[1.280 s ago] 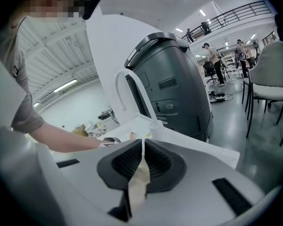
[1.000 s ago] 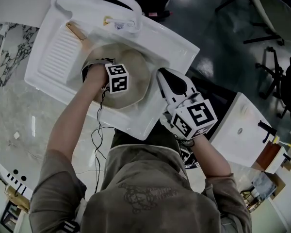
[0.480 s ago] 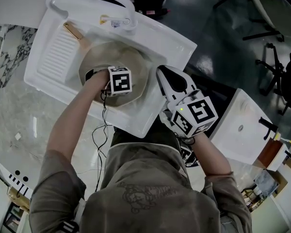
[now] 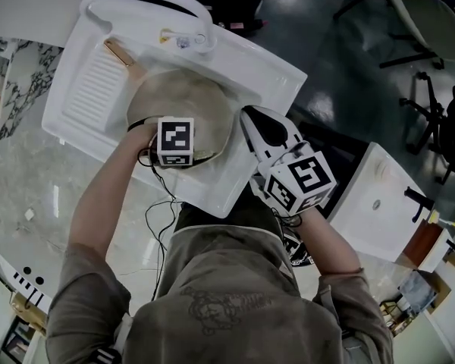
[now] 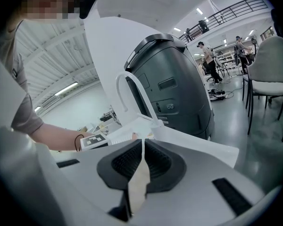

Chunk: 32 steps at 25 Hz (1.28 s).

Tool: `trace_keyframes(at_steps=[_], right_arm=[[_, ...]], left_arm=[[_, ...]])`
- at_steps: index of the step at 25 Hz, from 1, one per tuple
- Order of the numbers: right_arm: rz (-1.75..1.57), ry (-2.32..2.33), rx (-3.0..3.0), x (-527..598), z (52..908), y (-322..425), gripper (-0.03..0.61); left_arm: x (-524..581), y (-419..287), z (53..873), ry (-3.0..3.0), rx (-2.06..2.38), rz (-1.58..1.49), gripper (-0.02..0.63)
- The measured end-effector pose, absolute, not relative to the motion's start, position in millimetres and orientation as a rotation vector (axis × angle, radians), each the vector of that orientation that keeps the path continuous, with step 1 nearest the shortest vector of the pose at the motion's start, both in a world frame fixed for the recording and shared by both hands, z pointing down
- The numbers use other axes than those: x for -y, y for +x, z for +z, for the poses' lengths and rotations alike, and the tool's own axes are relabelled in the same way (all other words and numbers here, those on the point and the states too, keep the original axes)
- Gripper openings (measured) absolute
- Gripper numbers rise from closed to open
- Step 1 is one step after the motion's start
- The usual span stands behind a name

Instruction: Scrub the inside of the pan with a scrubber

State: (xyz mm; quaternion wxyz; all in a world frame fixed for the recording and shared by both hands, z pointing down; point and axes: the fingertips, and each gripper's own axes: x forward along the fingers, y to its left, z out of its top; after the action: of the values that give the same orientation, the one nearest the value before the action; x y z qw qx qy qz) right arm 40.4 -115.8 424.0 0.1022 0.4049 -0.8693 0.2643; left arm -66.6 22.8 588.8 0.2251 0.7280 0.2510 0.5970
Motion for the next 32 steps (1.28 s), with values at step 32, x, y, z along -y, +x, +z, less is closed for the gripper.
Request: trace_keyframes(at_steps=[32], right_arm=[[0.940, 1.350, 2.472, 99.3, 457.0, 50.3, 0.037]], left_arm=[[122.6, -151.1, 659.1, 2.267, -1.418, 2.478, 0.067]])
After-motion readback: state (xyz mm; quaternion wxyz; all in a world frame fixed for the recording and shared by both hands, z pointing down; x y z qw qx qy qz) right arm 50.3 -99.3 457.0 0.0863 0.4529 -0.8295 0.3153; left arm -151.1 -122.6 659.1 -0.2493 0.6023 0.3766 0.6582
